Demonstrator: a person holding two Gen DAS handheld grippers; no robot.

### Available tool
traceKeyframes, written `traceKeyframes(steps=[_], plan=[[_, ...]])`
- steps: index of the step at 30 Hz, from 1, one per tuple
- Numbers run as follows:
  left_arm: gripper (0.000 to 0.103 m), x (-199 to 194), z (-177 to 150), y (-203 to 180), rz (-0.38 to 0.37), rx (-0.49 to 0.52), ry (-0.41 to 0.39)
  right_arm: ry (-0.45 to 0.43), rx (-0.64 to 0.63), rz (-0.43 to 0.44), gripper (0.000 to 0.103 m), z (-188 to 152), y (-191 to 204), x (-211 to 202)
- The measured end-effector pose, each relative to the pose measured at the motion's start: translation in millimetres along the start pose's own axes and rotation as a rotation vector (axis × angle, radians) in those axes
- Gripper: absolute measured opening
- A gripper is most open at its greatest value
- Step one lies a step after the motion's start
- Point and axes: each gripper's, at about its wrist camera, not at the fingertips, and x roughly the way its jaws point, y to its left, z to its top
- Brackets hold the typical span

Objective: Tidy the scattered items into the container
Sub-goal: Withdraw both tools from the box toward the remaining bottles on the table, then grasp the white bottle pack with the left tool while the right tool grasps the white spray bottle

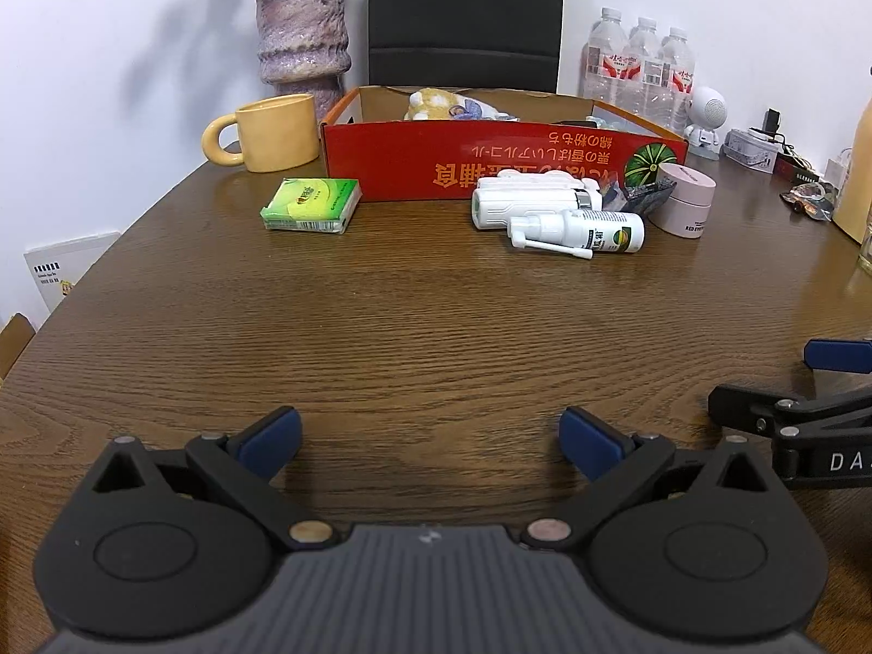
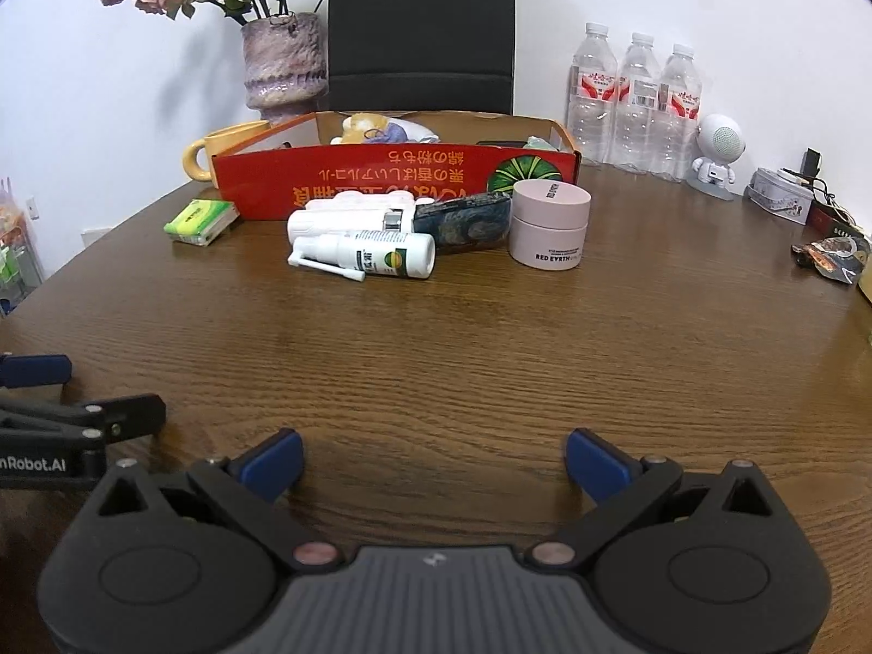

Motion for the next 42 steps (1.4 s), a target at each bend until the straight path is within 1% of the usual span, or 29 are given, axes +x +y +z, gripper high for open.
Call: traceKeyframes(steps=[15,17,18,21,22,23,26,29,30,31,32,33,34,35,36,37,38,40,42], plan=[[0.103,0,0,-1,0.0,-0.002,0.0,-0.001,0.002,-0.001,0.103,0,0,0],[0.103,3,3,-4,-0.018,0.013,0.0,-0.001,-0.002,0.001,0.103,0,1,0],[0.103,5,4,-5,-0.038,0.031,0.0,-0.001,-0.011,0.014,0.103,2,1,2],[0.103,11,10,-4,-0.077,0.058,-0.002,-0.001,-0.168,0.173,0.103,13,5,14],[0.103,13,11,-3,-0.075,0.06,-0.002,-0.007,-0.223,0.217,0.103,18,5,19],[0.103,14,12,0,-0.076,0.051,-0.003,-0.019,-0.273,0.24,0.102,24,3,25],[0.103,18,16,5,-0.072,0.042,-0.004,-0.082,-0.349,0.177,0.094,41,1,40],[0.103,21,18,4,-0.067,0.047,-0.001,-0.138,-0.435,0.237,0.079,59,1,54],[0.103,21,18,4,-0.067,0.047,-0.001,-0.155,-0.462,0.244,0.072,65,4,58],[0.103,21,17,4,-0.068,0.046,-0.001,-0.167,-0.492,0.244,0.068,71,8,63],[0.103,20,17,4,-0.069,0.045,-0.001,-0.178,-0.523,0.243,0.066,76,13,68],[0.103,20,17,4,-0.068,0.045,-0.001,-0.183,-0.554,0.243,0.063,81,17,74],[0.103,20,17,4,-0.068,0.046,-0.001,-0.168,-0.585,0.24,0.06,86,22,83],[0.103,20,17,4,-0.068,0.046,-0.001,-0.152,-0.6,0.237,0.055,89,25,90],[0.103,20,17,4,-0.068,0.045,-0.001,-0.138,-0.612,0.233,0.051,91,27,97],[0.103,20,17,4,-0.068,0.045,-0.001,-0.128,-0.598,0.242,0.047,93,27,99],[0.103,20,17,4,-0.069,0.046,-0.001,-0.124,-0.565,0.248,0.046,93,24,98],[0.103,20,17,5,-0.076,0.051,-0.004,-0.138,-0.537,0.233,0.039,84,18,89],[0.103,20,24,4,-0.102,0.092,-0.013,-0.15,-0.535,0.206,0.039,72,11,77]])
